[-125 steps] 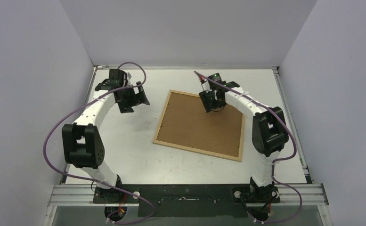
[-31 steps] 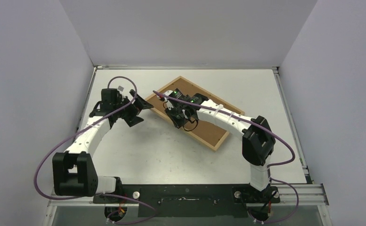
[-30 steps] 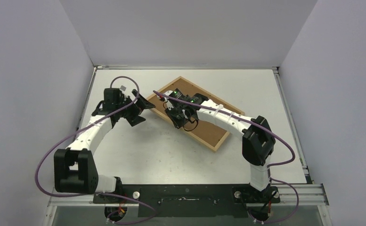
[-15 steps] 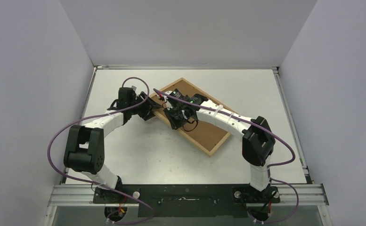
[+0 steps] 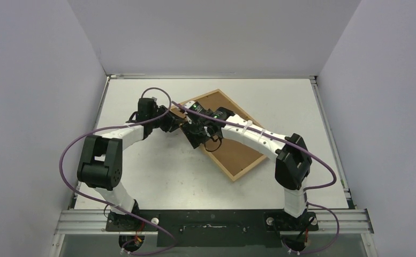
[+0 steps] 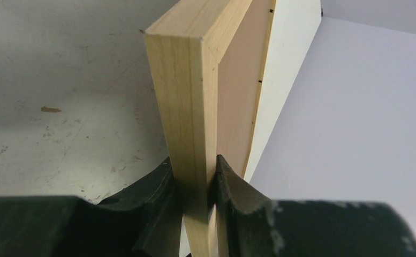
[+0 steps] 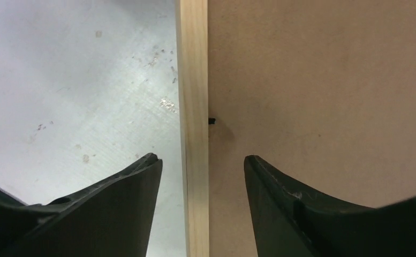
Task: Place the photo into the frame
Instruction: Turn over the photo frame at the center of the board.
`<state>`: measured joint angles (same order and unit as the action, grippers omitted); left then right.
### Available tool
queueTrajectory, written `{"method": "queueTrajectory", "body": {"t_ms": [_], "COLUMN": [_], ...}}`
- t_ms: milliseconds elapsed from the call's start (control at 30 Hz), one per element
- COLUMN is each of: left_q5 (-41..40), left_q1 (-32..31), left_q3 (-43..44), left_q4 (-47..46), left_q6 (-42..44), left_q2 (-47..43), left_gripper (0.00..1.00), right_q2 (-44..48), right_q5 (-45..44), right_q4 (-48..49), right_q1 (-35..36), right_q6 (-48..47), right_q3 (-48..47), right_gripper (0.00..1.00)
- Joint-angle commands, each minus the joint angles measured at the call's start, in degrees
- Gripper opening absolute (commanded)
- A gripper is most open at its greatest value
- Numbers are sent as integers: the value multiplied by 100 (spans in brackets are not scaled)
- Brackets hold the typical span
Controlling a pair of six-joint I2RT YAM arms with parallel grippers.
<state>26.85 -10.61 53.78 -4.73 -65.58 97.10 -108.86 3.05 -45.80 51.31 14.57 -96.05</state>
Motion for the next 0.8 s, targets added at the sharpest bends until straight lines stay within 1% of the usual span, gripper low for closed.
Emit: {"method": "queueTrajectory", "body": {"t_ms": [0, 100, 200, 367, 433, 600, 667, 767], "left_q5": [57, 54, 142, 289, 342, 381, 403, 433], "left_q1": [-28, -7, 30, 52, 51, 65, 88, 112], "left_q3": [634, 1066, 1383, 1627, 1666, 1744, 1758, 1803], "left_q4": [274, 1121, 1730, 2183, 2272, 2474, 2524, 2590], "left_q6": [4, 104, 110, 44, 2, -58, -83, -110], "left_q2": [-64, -70, -47, -75, -100, -221, -277, -304], "left_gripper": [0, 0, 0, 0, 0, 0, 0, 0], "right_q2": [325, 211, 67, -153, -272, -536, -587, -582], "right_q5": [-1625, -2696, -3811, -4952, -5224, -5835, -5911, -5972], "right_q4": [-232, -483, -608, -533, -460, -344, -271, -12], "right_q1": [482, 909, 1356, 1671, 1711, 1768, 1796, 1859], "right_q6": [-430, -825, -1134, -1486, -1719, -2158, -2342, -2643], "right_q3": [-434, -560, -568, -549, -559, -493, -393, -191], "right_gripper": [63, 65, 66, 64, 63, 55, 52, 50]}}
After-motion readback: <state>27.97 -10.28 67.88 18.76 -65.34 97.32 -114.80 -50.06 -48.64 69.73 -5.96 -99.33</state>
